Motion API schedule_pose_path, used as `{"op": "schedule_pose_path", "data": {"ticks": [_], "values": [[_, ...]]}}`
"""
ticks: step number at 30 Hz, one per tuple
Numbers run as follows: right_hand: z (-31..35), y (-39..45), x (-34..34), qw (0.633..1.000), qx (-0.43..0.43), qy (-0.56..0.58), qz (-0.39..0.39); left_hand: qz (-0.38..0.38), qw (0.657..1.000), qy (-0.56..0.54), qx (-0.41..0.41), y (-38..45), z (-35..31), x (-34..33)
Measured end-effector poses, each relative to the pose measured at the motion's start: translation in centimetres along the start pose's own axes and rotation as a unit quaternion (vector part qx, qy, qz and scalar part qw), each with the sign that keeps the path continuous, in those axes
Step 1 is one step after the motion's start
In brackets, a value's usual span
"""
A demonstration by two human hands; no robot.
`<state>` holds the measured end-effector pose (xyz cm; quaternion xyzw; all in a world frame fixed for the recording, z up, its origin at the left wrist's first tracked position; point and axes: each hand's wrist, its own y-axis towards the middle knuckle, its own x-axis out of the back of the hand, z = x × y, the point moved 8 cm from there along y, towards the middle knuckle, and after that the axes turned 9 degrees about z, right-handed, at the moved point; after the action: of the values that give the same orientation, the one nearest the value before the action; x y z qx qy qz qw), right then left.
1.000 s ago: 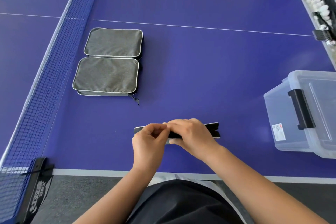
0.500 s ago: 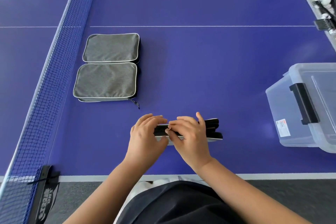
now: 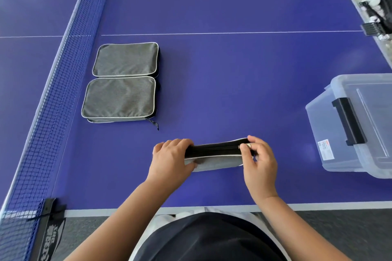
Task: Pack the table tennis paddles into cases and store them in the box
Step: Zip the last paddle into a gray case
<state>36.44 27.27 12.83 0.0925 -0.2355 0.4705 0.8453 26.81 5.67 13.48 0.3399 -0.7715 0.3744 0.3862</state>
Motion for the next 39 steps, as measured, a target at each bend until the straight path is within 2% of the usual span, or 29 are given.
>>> {"op": "schedule_pose_path", "data": {"ticks": [3,6,9,12,17,19,21,24,27,29,33,37,39], "values": [[1.3,0.2,-0.2,1.0,0.022,-0.004,0.012,0.069,0.997,0.023,-0.035,2.5,-4.0,-1.2],[3.3,0.1,0.7,0.998,0.06,-0.017,-0.001,0.073,0.996,-0.004,-0.044,3.7,-6.2,-0.9],[6.0,0.2,3.2,0.993,0.108,-0.011,-0.041,0.024,0.99,-0.137,-0.026,2.5,-5.4,0.5],[8.1,0.1,4.0,0.991,0.13,-0.004,-0.043,0.003,0.962,-0.272,-0.017,0.8,-4.4,1.3],[6.1,0.9,3.9,0.997,0.03,0.047,-0.045,-0.018,0.925,-0.378,0.035,-1.5,-1.1,1.0],[5.1,0.9,3.5,0.998,0.01,0.055,-0.023,-0.016,0.909,-0.414,0.05,-2.4,0.0,1.6],[5.4,0.4,2.7,0.998,0.018,0.067,0.008,-0.01,0.917,-0.396,0.053,-3.1,0.6,2.5],[7.9,-0.3,1.6,0.995,0.08,0.048,0.028,-0.019,0.952,-0.304,0.026,-3.6,0.1,4.3],[10.6,-1.0,0.3,0.987,0.157,0.009,0.039,-0.033,0.968,-0.246,-0.047,-3.9,-2.7,5.8],[11.3,-1.5,-0.6,0.984,0.174,0.004,0.048,-0.075,0.971,-0.208,-0.087,-4.0,-3.9,6.8],[10.0,-1.1,-1.2,0.989,0.138,0.009,0.042,-0.123,0.961,-0.237,-0.077,-4.6,-2.1,7.9],[7.7,-0.9,-1.5,0.996,0.076,0.001,0.05,-0.109,0.95,-0.289,-0.053,-5.6,0.6,8.2],[6.8,-0.6,-2.0,0.997,0.018,0.024,0.075,-0.098,0.947,-0.305,-0.037,-5.9,1.9,8.3]]}}
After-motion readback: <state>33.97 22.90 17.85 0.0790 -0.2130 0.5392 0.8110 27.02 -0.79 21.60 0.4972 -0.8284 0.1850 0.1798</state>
